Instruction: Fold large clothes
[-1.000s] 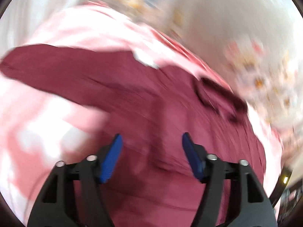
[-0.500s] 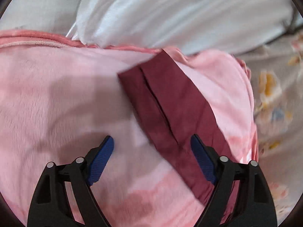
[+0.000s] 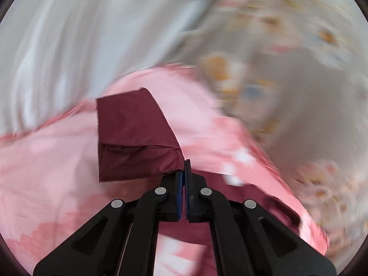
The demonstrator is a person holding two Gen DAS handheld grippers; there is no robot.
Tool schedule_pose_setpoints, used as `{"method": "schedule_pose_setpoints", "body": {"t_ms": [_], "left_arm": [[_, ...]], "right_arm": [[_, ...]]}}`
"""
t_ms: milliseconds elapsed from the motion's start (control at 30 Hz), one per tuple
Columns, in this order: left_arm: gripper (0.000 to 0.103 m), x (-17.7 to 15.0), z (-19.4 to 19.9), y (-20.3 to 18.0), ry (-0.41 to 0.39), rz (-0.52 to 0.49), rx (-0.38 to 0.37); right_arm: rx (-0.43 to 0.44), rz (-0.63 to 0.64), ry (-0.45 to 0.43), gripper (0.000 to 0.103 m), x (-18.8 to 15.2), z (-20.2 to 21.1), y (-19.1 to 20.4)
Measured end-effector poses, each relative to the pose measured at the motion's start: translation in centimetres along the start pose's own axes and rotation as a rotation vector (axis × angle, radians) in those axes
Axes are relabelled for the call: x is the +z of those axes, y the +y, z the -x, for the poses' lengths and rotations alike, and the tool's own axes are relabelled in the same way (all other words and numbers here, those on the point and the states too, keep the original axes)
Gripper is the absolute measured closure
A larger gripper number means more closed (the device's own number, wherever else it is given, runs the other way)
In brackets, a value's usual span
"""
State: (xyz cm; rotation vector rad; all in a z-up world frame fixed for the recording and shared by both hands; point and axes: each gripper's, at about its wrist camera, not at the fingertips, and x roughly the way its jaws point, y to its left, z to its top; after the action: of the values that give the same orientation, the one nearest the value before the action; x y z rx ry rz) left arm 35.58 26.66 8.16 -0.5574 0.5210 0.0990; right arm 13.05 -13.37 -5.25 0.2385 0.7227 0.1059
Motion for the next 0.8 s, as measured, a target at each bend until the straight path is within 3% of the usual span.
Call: {"method": "schedule_pose_setpoints", "body": {"t_ms": [133,300,333,367,400,433,500,600,800], "left_arm": [[0.103,-3.1,3.1,-12.6,-0.013,-0.206,-0.158],[0.1,-11.8,3.6,-25.6,0.104,-0.371,-0.329],[0.084,-13.9,3.7,-27.0,0.127,-0.392,-0.347],[0.05,-16.0,3.4,-28.3,0.156,-0.402,-0.37],[0.033,-18.7,2.9,-29.6,0.191,-0.397,-0.406],[0.024,-20.4,2.8,-29.7,0.199,-0.395,-0.41],[0.025,-23.6,1.9,-30.4,0.219,-0.432,-0.409],[0.025,-25.6,0.3,-29.0,0.278,-0.444,-0.391],[0.025,-22.3,-4.2,-18.3,0.363,-0.197,-0.274]], "right_arm": [[0.007,-0.013,-0.007,0.074,-0.9,1.6,-0.7],[-0.037,-0.021,-0.019,0.069,-1.6,3.2,-2.6],[-0.052,-0.023,-0.024,0.067,-1.8,3.6,-3.2],[-0.064,-0.025,-0.026,0.064,-1.9,3.8,-3.8],[-0.075,-0.028,-0.028,0.062,-2.0,3.9,-4.3],[-0.089,-0.036,-0.029,0.061,-2.0,4.0,-5.1],[-0.103,-0.064,-0.03,0.059,-1.9,4.1,-6.4],[-0.114,-0.12,-0.046,0.058,-0.5,3.9,-9.3],[-0.091,-0.24,-0.076,0.057,3.8,2.3,-13.4]]}}
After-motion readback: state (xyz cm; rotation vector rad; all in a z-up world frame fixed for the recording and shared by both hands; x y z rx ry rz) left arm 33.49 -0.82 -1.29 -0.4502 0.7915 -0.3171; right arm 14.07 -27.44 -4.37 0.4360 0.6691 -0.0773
